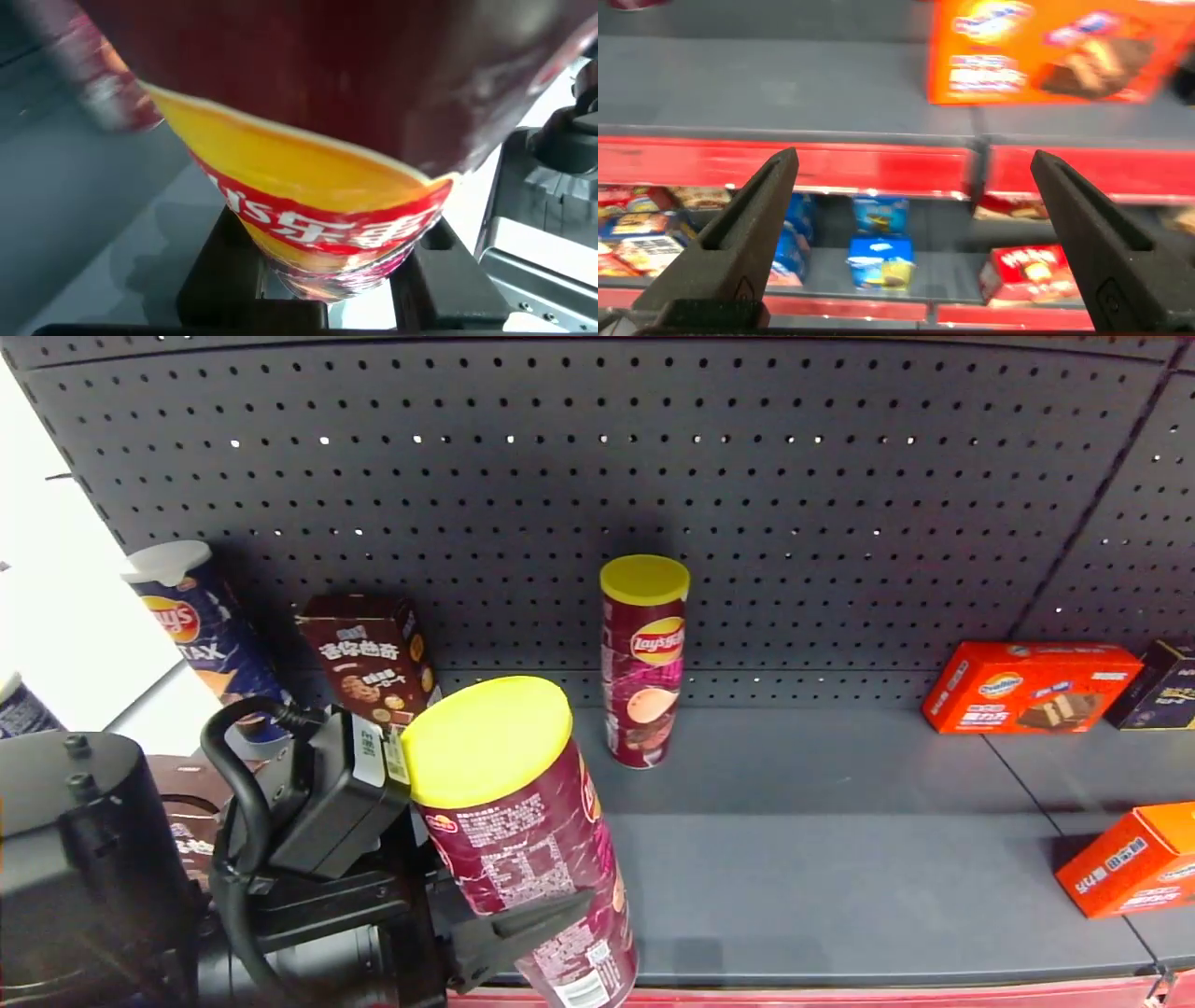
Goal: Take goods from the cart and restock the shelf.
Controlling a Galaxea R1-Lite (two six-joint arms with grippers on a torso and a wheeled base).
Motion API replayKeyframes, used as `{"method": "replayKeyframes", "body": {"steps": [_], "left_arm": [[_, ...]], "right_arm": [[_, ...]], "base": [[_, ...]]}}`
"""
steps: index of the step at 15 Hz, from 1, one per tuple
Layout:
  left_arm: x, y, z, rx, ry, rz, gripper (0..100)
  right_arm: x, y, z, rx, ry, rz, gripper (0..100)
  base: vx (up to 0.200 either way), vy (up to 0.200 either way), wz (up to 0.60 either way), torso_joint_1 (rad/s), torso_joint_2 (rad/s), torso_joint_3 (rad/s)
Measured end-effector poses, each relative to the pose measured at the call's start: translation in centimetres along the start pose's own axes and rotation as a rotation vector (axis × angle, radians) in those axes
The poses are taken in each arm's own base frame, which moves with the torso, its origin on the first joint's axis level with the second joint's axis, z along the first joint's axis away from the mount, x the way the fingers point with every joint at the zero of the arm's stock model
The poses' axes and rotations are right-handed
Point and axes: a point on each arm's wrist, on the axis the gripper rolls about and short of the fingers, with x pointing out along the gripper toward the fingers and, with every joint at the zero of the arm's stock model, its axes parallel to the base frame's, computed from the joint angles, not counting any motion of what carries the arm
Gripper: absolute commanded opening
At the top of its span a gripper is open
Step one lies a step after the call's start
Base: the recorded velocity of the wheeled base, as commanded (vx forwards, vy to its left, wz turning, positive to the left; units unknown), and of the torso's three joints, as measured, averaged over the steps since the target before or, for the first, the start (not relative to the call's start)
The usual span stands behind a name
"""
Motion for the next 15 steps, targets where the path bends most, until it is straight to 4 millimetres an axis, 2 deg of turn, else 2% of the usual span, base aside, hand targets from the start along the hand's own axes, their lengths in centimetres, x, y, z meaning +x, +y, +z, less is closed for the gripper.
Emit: {"method": "replayKeyframes", "body": {"steps": [11, 12, 15], "left_arm": [[-0.5, 0.9, -0.2, 0.009, 0.003, 0.055, 0], [-0.6, 1.1, -0.6, 0.011, 0.020, 0.067, 0], [-1.1, 1.9, -0.8, 0.006, 0.023, 0.109, 0]], "right_arm": [[0.0, 0.0, 0.0, -0.005, 0.002, 0.005, 100], [-0.1, 0.0, 0.5, -0.007, -0.005, 0.018, 100], [0.0, 0.1, 5.1, -0.043, -0.046, 0.115, 100]], "base": [[0.000, 0.000, 0.00, 0.000, 0.00, 0.000], [0.000, 0.000, 0.00, 0.000, 0.00, 0.000], [0.000, 0.000, 0.00, 0.000, 0.00, 0.000]]}}
